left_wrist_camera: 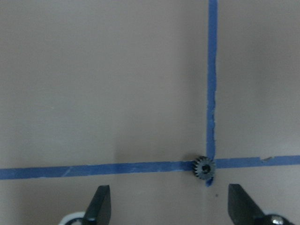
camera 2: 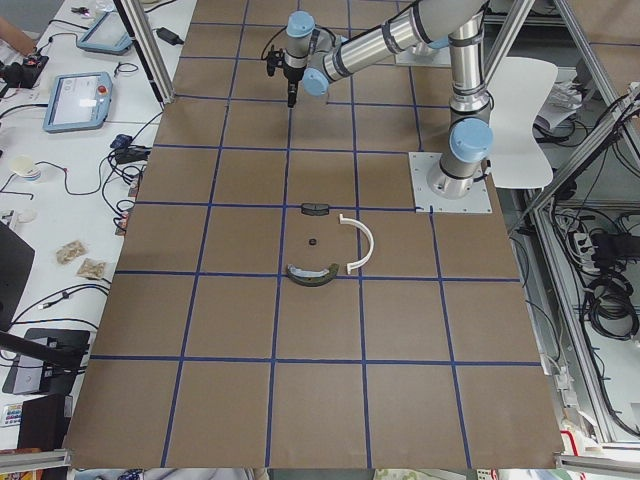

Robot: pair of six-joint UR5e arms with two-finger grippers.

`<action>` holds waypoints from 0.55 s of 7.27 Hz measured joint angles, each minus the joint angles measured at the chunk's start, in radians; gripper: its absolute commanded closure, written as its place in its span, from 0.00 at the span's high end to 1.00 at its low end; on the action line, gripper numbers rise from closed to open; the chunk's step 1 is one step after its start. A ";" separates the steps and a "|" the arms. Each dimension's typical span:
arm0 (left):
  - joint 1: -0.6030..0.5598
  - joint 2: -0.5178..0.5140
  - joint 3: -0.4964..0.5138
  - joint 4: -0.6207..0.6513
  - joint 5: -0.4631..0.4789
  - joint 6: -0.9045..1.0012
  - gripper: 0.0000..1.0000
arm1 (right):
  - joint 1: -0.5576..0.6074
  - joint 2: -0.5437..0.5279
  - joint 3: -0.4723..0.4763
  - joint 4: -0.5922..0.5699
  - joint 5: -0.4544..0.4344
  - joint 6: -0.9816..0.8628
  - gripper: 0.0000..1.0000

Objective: Place bearing gear from tray to pile

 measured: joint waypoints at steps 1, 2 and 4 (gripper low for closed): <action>-0.022 -0.029 0.023 0.001 0.003 -0.026 0.61 | -0.002 -0.001 0.000 0.000 -0.001 -0.003 1.00; -0.032 -0.050 0.037 0.000 0.009 -0.037 0.61 | -0.002 -0.002 0.001 0.001 -0.003 -0.004 1.00; -0.044 -0.070 0.046 -0.004 0.041 -0.045 0.61 | -0.001 -0.002 0.002 0.000 0.000 -0.005 1.00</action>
